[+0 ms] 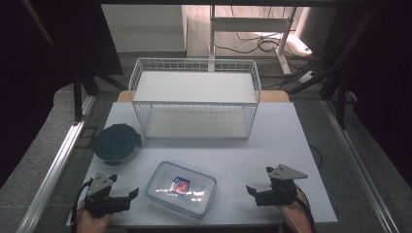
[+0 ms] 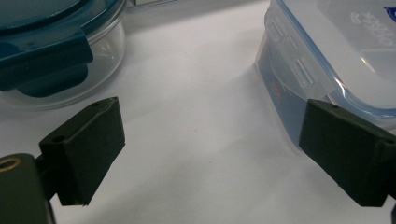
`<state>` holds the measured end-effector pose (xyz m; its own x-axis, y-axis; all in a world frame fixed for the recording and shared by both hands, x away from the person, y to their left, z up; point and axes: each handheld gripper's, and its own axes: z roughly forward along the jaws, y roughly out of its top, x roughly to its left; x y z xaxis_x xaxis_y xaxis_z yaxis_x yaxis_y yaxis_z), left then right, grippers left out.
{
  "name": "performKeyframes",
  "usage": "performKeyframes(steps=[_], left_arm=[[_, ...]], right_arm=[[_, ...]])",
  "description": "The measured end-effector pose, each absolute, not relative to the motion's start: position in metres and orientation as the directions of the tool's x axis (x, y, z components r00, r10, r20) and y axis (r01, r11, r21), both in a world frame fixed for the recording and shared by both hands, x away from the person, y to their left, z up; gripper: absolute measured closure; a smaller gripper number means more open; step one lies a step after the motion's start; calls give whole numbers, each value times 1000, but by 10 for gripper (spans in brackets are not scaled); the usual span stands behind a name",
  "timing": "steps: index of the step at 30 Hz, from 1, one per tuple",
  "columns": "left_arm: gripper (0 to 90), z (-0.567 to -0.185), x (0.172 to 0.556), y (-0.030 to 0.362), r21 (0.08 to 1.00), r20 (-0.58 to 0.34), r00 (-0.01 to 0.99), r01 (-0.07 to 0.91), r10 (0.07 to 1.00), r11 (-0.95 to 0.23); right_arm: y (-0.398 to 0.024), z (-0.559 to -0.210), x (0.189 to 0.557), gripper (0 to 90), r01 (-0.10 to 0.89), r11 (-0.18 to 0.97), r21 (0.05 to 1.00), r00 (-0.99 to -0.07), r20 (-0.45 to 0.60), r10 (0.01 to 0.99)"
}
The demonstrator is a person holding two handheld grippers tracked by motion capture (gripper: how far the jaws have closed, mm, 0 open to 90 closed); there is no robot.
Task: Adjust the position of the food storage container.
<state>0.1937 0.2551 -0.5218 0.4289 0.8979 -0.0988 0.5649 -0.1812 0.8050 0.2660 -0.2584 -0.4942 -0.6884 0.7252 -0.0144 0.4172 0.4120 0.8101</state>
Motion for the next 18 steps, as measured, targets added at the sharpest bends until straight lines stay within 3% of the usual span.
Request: performKeyframes(steps=[18], left_arm=[[74, -523, 196, 259, 795, -185, 471, 587, 863, -150]], right_arm=[[-256, -493, 265, 0, 420, 409, 810, -679, -19, 734]])
